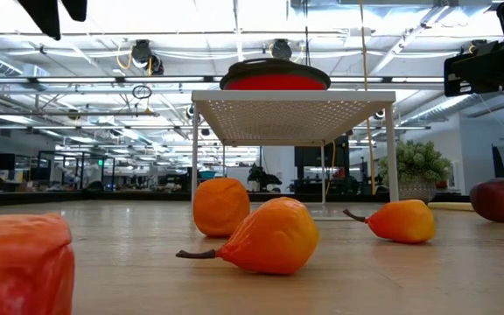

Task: Pick & Place Fruit
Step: Put the orange pear into the red strainer bowl

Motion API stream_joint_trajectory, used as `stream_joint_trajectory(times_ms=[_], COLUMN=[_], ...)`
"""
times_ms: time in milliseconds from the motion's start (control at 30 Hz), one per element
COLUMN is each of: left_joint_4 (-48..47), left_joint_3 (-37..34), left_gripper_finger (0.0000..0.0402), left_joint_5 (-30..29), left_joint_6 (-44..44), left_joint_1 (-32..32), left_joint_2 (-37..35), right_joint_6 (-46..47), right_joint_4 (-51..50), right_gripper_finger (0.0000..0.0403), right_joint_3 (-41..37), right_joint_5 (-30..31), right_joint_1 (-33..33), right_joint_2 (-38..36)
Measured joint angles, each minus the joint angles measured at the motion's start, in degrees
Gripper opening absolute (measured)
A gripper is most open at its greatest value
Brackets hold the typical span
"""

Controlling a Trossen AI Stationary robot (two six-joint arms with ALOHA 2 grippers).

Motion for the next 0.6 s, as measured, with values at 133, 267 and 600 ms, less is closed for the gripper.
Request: stream_joint_trajectory(times_ms=[133, 267, 600], left_joint_4=[-0.95, -0.90, 2.97], left_joint_3=[-0.17, -2.90, -14.50], left_gripper_finger=[0.0269, 0.0269, 0.0269], left_joint_5=[-0.05, 0.67, 7.10], left_joint_6=[-1.44, -3.76, -9.64], left_joint_1=[-0.67, -0.74, -0.72], left_joint_2=[0.00, 0.00, 0.02], right_joint_6=[0.00, 0.00, 0.00], right_joint_4=[-0.01, -0.01, -0.01], right_gripper_finger=[0.0000, 0.0000, 0.0000], right_joint_3=[0.00, 0.00, 0.00], right_joint_5=[0.00, 0.00, 0.04], right_joint_1=[0.01, 0.01, -0.01], right_joint_2=[0.00, 0.00, 0.00])
